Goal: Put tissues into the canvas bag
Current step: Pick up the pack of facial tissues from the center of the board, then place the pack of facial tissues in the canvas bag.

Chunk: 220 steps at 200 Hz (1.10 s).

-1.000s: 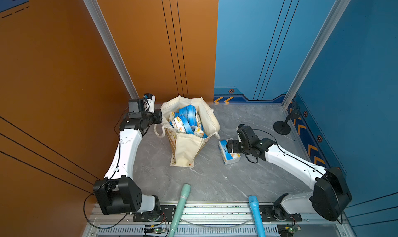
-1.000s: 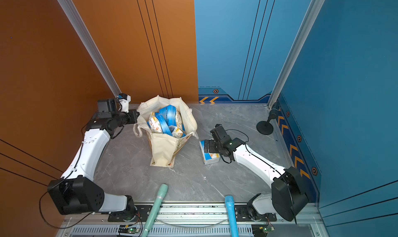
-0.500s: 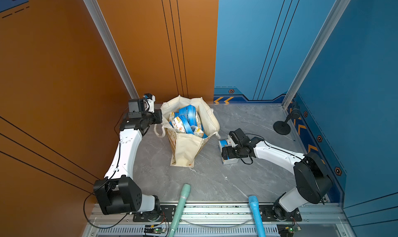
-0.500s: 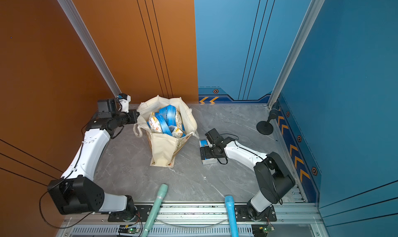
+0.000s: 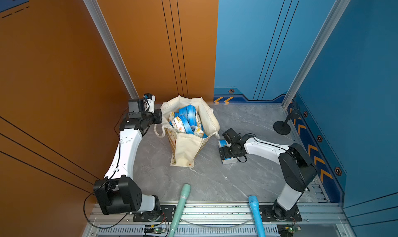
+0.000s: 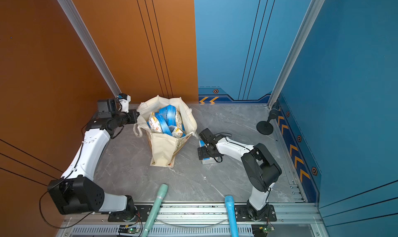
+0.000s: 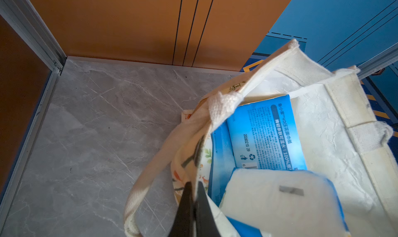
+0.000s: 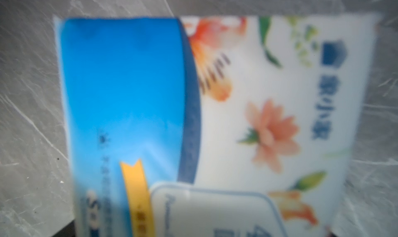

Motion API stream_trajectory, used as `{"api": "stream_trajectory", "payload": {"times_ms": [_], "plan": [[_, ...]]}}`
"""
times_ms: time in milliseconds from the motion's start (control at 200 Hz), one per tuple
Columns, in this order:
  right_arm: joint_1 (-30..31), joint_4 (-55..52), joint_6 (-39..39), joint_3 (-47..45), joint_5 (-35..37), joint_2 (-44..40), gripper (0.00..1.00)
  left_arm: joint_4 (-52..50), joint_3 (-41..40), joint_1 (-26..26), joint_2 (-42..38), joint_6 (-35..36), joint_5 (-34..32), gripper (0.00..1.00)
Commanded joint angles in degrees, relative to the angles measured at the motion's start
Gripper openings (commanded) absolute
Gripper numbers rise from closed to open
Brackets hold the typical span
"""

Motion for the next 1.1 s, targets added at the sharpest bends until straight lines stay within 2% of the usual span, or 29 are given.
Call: {"api": "stream_trajectory", "payload": {"times_ms": [0, 225, 335, 471, 651, 786, 901, 1096], "plan": [[0.06, -2.52, 1.61, 1.13, 3.37, -1.13, 0.95, -1.52, -1.12, 0.38, 1.23, 0.02, 0.2, 0.0], [-1.62, -3.93, 1.62, -0.21, 4.98, -7.69, 0.64, -1.61, -1.05, 0.4, 1.2, 0.05, 0.3, 0.0], [-2.47, -5.59, 0.63, 1.59, 7.14, -13.0, 0.64, -1.61, -1.11, 0.4, 1.23, 0.05, 0.37, 0.0], [-2.76, -7.49, -2.88, 8.25, 10.83, -18.93, 0.64, -1.61, -1.02, 0.32, 1.32, -0.08, 0.54, 0.0], [-1.63, -5.41, -8.15, 19.85, 11.75, -20.8, 0.63, -1.61, -1.0, 0.31, 1.31, -0.11, 0.66, 0.0], [0.87, -1.28, -10.67, 27.76, 7.83, -17.52, 0.63, -1.61, -1.09, 0.31, 1.14, -0.11, 0.51, 0.0], [2.98, 0.47, -11.12, 34.37, 1.55, -11.34, 0.63, -1.61, -1.02, 0.34, 1.12, -0.06, 0.56, 0.0], [7.47, -0.06, -11.96, 44.51, -2.41, -0.77, 0.64, -1.61, -1.0, 0.33, 1.02, -0.1, 0.59, 0.0]]}}
